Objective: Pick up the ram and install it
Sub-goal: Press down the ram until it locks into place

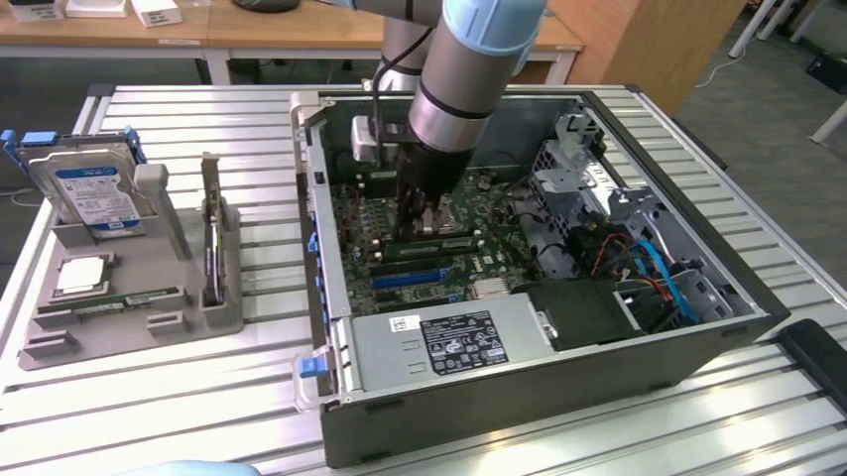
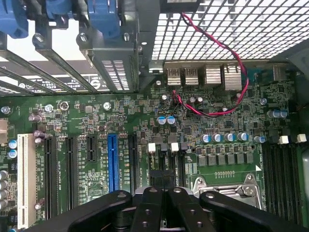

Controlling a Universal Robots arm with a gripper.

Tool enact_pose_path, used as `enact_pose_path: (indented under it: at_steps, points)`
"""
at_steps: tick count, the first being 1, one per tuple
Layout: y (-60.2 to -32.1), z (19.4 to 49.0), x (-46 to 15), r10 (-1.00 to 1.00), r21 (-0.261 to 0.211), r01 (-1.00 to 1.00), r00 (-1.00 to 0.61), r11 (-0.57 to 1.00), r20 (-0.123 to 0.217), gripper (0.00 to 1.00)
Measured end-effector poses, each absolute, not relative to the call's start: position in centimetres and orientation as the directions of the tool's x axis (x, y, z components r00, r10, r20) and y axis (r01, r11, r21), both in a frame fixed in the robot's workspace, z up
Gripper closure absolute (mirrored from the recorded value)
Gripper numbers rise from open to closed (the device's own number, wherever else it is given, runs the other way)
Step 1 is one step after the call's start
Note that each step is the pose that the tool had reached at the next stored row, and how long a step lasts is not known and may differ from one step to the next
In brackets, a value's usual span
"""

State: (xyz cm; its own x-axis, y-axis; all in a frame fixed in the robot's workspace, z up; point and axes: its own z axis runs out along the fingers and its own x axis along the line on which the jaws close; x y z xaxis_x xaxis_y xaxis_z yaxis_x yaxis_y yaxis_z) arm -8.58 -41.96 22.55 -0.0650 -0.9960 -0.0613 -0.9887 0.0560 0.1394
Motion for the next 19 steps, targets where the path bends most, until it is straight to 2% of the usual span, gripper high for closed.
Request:
enact_pose_path:
  at_steps: [19]
  points:
    - [-42.11, 22.68, -8.57, -0.995, 0.141, -0.988, -0.078, 0.069, -0.062, 0.90]
